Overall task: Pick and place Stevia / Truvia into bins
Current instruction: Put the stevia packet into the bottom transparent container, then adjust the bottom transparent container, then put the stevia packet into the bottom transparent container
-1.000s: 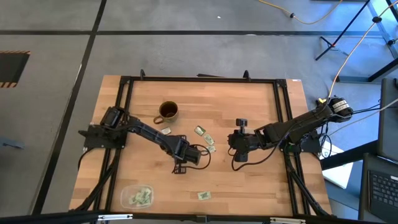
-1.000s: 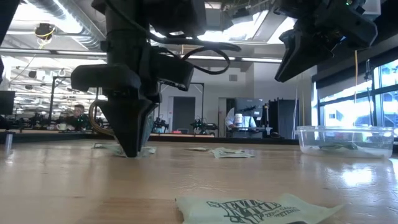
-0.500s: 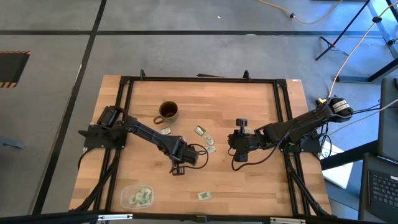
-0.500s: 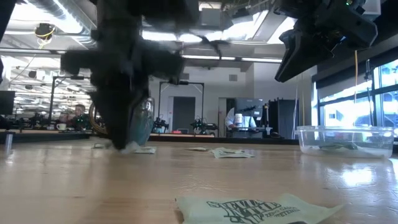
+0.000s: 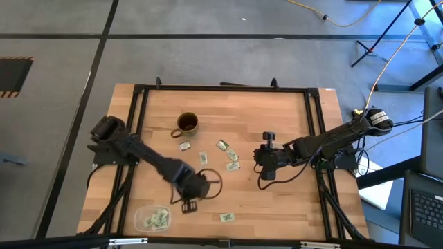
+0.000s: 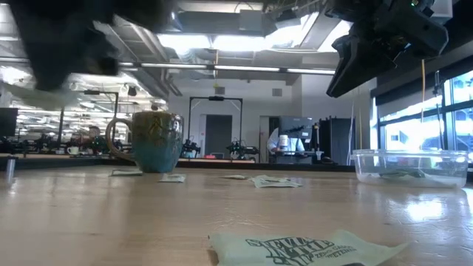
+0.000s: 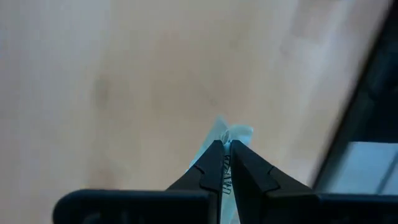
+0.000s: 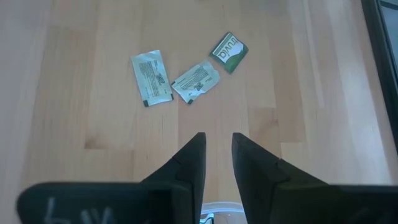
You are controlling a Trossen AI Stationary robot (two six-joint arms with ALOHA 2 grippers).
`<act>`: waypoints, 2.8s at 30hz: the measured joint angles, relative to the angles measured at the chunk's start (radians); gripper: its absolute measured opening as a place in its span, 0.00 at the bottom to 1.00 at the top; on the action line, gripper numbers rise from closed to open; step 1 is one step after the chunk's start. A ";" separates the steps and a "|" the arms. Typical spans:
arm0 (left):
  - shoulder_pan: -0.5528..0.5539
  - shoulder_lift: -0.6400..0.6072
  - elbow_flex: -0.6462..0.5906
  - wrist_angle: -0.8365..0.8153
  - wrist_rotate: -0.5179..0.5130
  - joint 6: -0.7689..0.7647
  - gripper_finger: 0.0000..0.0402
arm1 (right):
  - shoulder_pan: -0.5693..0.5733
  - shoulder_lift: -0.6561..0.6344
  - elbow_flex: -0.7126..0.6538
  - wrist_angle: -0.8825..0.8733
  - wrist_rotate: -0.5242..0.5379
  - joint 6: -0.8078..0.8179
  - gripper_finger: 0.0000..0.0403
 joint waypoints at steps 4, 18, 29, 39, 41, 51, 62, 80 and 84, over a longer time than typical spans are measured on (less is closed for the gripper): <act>-0.122 -0.018 0.000 -0.001 -0.037 -0.205 0.04 | 0.000 0.000 0.000 0.000 0.000 0.021 0.20; -0.504 -0.016 0.001 -0.007 -0.299 -0.996 0.04 | 0.000 0.000 0.000 0.030 0.000 0.019 0.20; -0.553 0.047 0.001 -0.088 -0.249 -1.220 0.06 | 0.000 0.000 0.000 0.039 0.000 -0.008 0.20; -0.511 0.048 0.001 -0.118 -0.218 -1.157 0.21 | 0.000 0.000 0.000 0.039 0.000 -0.010 0.20; -0.499 0.048 0.001 -0.118 -0.211 -1.120 0.23 | 0.000 0.000 0.000 0.039 0.000 -0.011 0.20; -0.325 0.048 0.001 -0.117 -0.254 -0.723 0.26 | 0.000 0.000 0.000 0.039 0.000 -0.033 0.20; -0.146 0.012 0.021 -0.125 -0.193 -0.358 0.23 | 0.000 0.000 0.000 0.038 0.000 -0.032 0.20; 0.194 -0.134 0.035 -0.159 -0.385 0.057 0.21 | 0.000 0.000 0.000 0.043 0.000 -0.031 0.20; 0.282 -0.074 0.035 -0.120 -0.335 0.200 0.22 | 0.000 0.000 0.000 0.043 0.000 -0.029 0.20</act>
